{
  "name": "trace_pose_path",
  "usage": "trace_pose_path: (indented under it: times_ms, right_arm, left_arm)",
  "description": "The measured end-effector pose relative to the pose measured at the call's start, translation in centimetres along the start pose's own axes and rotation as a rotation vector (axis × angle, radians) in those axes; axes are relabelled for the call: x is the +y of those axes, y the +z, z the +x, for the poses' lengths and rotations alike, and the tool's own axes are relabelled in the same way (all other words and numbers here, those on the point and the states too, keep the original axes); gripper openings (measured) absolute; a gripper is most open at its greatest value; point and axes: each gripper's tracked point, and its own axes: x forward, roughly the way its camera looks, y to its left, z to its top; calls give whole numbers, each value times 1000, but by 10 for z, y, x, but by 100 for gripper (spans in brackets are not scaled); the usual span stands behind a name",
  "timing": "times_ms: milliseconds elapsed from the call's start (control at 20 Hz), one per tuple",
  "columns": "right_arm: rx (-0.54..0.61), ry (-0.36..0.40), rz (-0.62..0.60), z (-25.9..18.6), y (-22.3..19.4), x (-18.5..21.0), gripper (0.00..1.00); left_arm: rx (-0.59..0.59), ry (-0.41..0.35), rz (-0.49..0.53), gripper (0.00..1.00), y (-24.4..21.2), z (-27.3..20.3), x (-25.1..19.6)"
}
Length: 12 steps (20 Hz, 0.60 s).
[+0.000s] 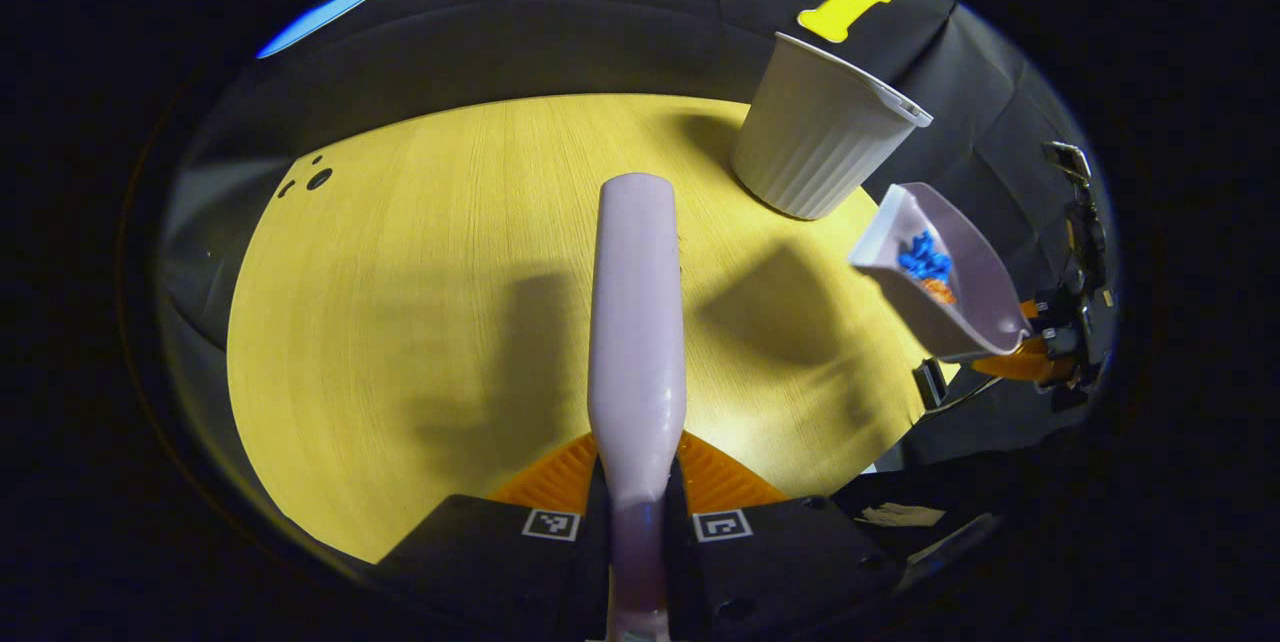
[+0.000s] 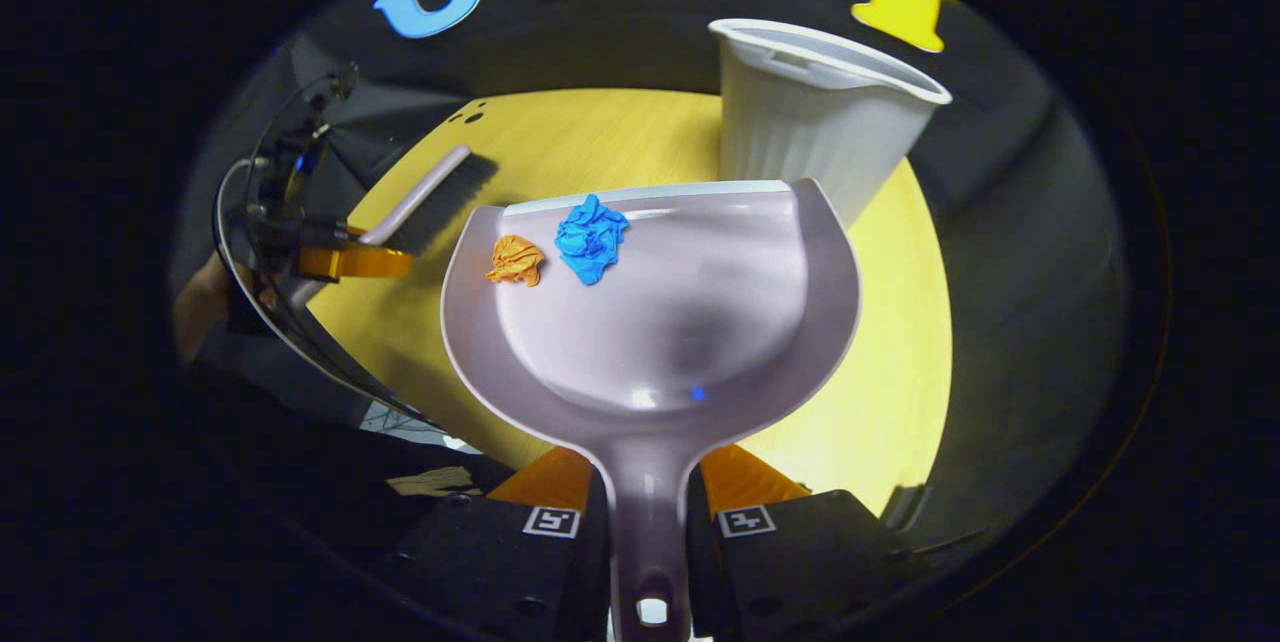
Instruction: Pick up the small broom and dustpan from the desktop, sweep the trash into the dustpan with the broom, and then empty the trash into the garbage bin.
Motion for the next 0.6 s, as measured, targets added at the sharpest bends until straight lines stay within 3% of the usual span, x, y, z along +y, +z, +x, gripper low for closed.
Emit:
trace_pose_path:
  times_ms: [250,300,450,500,600]
  right_arm:
    - [-39,-82,38,-29,11,-7,35]
    - [-54,-100,64,-37,15,-9,28]
    - [-104,-126,127,-66,40,-18,41]
    - [-123,-145,121,-72,52,-23,35]
    - [-148,-179,100,-75,75,-33,35]
  left_arm:
    - [-2,-48,-13,27,-2,7,-10]
    - [-4,-51,-18,27,-1,8,-10]
    - [-15,-50,-22,27,0,7,-8]
    - [-17,-53,-20,27,1,6,-7]
    - [-8,-65,-35,27,-2,3,-4]
